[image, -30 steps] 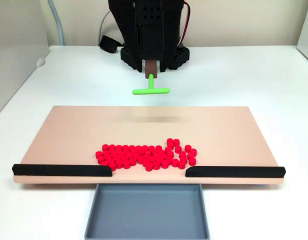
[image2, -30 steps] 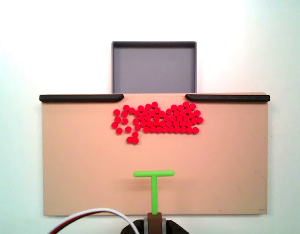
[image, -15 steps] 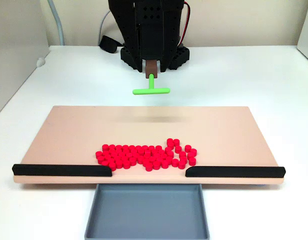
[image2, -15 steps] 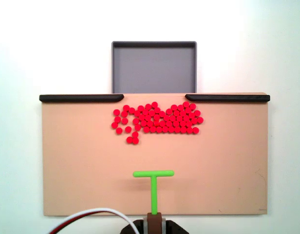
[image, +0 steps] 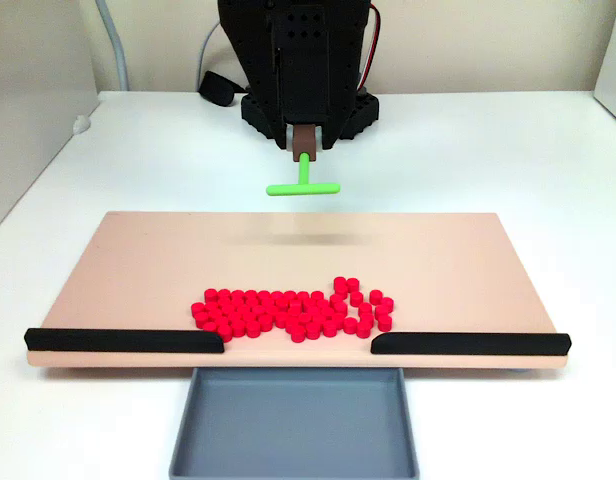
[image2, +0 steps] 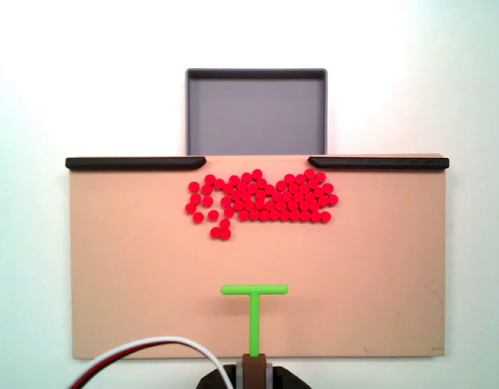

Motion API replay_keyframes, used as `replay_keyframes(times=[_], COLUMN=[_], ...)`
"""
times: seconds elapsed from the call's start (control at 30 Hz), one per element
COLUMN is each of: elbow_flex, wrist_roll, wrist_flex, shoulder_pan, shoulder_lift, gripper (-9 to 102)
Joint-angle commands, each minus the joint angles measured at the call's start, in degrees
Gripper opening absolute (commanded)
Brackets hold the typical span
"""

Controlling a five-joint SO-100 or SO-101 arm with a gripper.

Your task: Gather the bottom side granules

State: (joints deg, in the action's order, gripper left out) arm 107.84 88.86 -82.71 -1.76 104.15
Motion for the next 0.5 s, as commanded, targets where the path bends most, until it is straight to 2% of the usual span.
replay_keyframes(times=[0.0,0.17,0.47], elbow_flex=[0.0,0.1,8.3], wrist_roll=[-1.6,-3.7,-6.9], wrist_flex=[0.4,0.7,10.8], shoulder_pan=[1.1,3.1,5.6], shoulder_lift=[-0.3,-1.2,1.1], gripper=[0,0,0])
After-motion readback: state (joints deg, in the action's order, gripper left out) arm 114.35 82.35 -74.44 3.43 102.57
